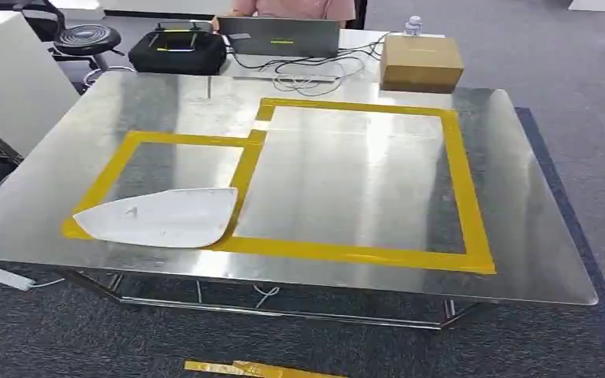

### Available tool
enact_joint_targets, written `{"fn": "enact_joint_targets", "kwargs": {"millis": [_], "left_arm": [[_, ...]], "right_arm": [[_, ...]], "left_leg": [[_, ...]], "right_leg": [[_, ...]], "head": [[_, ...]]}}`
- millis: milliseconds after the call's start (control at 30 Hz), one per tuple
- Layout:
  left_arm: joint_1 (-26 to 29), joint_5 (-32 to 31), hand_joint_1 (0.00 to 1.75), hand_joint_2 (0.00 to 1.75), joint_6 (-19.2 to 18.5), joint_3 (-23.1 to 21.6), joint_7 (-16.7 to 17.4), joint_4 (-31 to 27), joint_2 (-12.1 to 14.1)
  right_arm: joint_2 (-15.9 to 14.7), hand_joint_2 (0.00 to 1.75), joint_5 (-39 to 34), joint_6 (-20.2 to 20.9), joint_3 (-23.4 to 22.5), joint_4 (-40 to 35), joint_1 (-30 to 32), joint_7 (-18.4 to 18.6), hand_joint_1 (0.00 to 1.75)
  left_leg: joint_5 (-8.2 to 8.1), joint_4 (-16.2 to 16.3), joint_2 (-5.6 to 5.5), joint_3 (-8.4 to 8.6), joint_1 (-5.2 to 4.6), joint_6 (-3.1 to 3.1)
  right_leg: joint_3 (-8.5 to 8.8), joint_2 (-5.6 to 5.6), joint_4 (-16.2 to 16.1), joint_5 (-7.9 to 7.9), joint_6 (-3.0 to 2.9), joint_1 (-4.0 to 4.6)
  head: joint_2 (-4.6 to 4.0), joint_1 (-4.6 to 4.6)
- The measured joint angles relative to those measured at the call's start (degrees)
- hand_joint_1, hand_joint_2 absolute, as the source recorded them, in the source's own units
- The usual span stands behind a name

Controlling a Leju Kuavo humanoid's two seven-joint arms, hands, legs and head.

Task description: Take the parts from the cabinet and place them on the table.

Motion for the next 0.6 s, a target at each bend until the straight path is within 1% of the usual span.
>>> {"fn": "enact_joint_targets", "kwargs": {"millis": [33,67,100,133,167,200,233,267,300,333,367,400,433,467,500,533,567,600], "left_arm": [[0.04,0.02,0.0,0.0,0.0,0.02,0.09,-0.02,-0.02],[0.17,0.02,0.0,0.0,0.0,0.0,0.13,-0.07,-0.11],[0.23,0.04,0.0,0.0,0.0,0.0,0.15,-0.07,-0.11],[0.22,0.15,0.0,0.0,0.0,0.0,0.28,-0.07,-0.11],[0.21,0.18,0.0,0.0,0.0,0.0,0.31,-0.07,-0.13],[0.21,0.2,0.0,0.0,0.0,0.0,0.31,-0.07,-0.18],[0.21,0.2,0.0,0.0,0.0,0.0,0.33,-0.07,-0.2],[0.21,0.2,0.0,0.0,0.0,0.0,0.33,-0.07,-0.17],[0.21,0.2,0.0,0.0,0.0,0.02,0.35,-0.07,-0.13],[0.22,0.2,0.0,0.0,0.0,0.02,0.37,-0.09,-0.09],[0.18,0.17,0.0,0.0,0.0,0.02,0.37,-0.09,-0.04],[0.2,0.2,0.0,0.0,0.0,0.04,0.39,-0.09,0.0],[0.24,0.13,0.0,0.0,0.0,0.04,0.42,-0.09,0.0],[0.24,0.02,0.0,0.0,0.0,0.02,0.42,-0.09,-0.02],[0.34,-0.04,0.0,0.0,0.0,0.02,0.42,-0.11,-0.04],[0.35,-0.07,0.0,0.0,0.0,0.02,0.42,-0.13,-0.02],[0.37,-0.04,0.0,0.0,0.0,0.09,0.46,-0.11,-0.02],[0.37,-0.07,0.0,0.0,0.0,0.11,0.46,-0.11,-0.02]], "right_arm": [[0.0,0.0,0.04,0.0,0.02,0.02,-0.01,-0.02,0.0],[0.0,0.0,0.04,-0.07,0.02,0.02,0.03,-0.02,0.0],[0.0,0.0,0.07,-0.09,0.02,0.02,0.12,-0.02,0.0],[0.0,0.0,0.07,-0.09,0.02,0.04,0.21,-0.02,0.0],[0.0,0.0,0.09,-0.11,0.02,0.07,0.3,-0.02,0.0],[-0.02,0.0,0.13,-0.13,0.04,0.09,0.31,0.07,0.0],[-0.02,0.0,0.2,-0.13,0.07,0.09,0.32,0.15,0.0],[0.0,0.0,0.24,-0.15,0.04,0.09,0.2,0.15,0.0],[0.04,0.0,0.28,-0.15,0.04,0.11,0.04,0.15,0.0],[0.04,0.0,0.28,-0.15,0.02,0.11,0.05,0.11,0.0],[0.04,0.0,0.28,-0.15,0.0,0.13,-0.01,0.04,0.0],[0.04,0.0,0.28,-0.17,0.0,0.13,0.03,0.04,0.0],[0.04,0.0,0.28,-0.17,0.02,0.13,0.14,0.04,0.0],[0.04,0.0,0.28,-0.2,0.04,0.13,0.11,0.04,0.0],[0.04,0.0,0.26,-0.26,0.04,0.13,0.06,0.04,0.0],[0.04,0.0,0.26,-0.26,0.04,0.13,0.08,0.06,0.0],[0.04,0.0,0.26,-0.26,0.04,0.13,0.12,0.04,0.0],[0.04,0.0,0.22,-0.28,0.04,0.15,0.13,0.04,0.0]], "left_leg": [[0.14,0.02,0.02,-0.37,0.03,-0.04],[0.27,0.03,0.08,-0.59,0.03,-0.1],[0.45,0.07,0.12,-0.86,0.03,-0.2],[0.62,0.13,0.12,-1.06,0.09,-0.34],[0.76,0.16,0.12,-1.22,0.2,-0.54],[0.88,0.3,0.12,-1.36,0.4,-0.76],[0.97,0.52,0.11,-1.53,0.59,-0.97],[1.02,0.88,0.11,-1.7,0.6,-1.47],[1.15,1.1,-0.01,-2.06,0.42,-2.01],[1.43,1.14,0.01,-1.99,0.27,-2.43],[1.65,1.3,0.0,-2.12,0.37,-2.73],[1.92,1.15,0.01,-2.12,0.47,-3.09],[2.14,1.23,0.01,-2.18,0.65,-3.44],[0.53,1.94,-0.35,-2.68,0.76,-3.64],[-2.56,4.3,-0.61,-3.5,0.73,-3.64],[-5.91,8.2,-0.73,-4.68,0.63,-3.63],[-8.94,12.9,-0.9,-5.99,0.55,-3.6],[-10.82,16.99,-1.04,-6.92,0.5,-3.48]], "right_leg": [[-1.84,0.03,4.72,-2.74,0.31,-0.19],[-3.51,0.04,9.18,-4.78,0.53,-0.3],[-4.75,0.03,12.66,-5.92,0.78,-0.39],[-4.76,0.02,13.27,-5.47,0.96,-0.52],[-3.4,0.01,11.35,-3.79,1.14,-0.67],[-0.78,-0.04,6.86,-1.28,1.32,-0.89],[2.51,-0.2,1.11,1.07,1.69,-1.16],[5.33,-0.54,-4.05,1.73,2.1,-1.5],[6.37,-0.05,-4.7,1.52,1.36,-0.84],[5.58,0.12,-4.37,1.93,0.58,-0.91],[4.84,0.23,-4.51,1.52,0.04,-0.83],[4.64,0.25,-4.23,1.52,-0.43,-0.73],[4.26,0.24,-4.35,1.96,-1.19,-0.76],[3.92,0.03,-4.38,2.4,-1.87,-0.84],[3.38,0.04,-4.37,2.79,-2.44,-0.71],[2.82,0.04,-4.33,3.21,-2.76,-0.55],[2.22,0.03,-4.27,3.65,-2.91,-0.31],[1.6,0.03,-4.21,4.11,-3.06,-0.04]], "head": [[0.0,0.24],[0.0,0.2],[0.0,0.2],[0.0,0.24],[0.0,0.17],[0.0,0.22],[0.0,0.22],[0.0,0.28],[0.0,0.35],[0.0,0.09],[0.0,0.15],[0.0,0.04],[0.0,-0.04],[0.0,-0.15],[-0.02,-0.31],[0.0,-0.55],[-0.02,-0.57],[0.0,-0.61]]}}
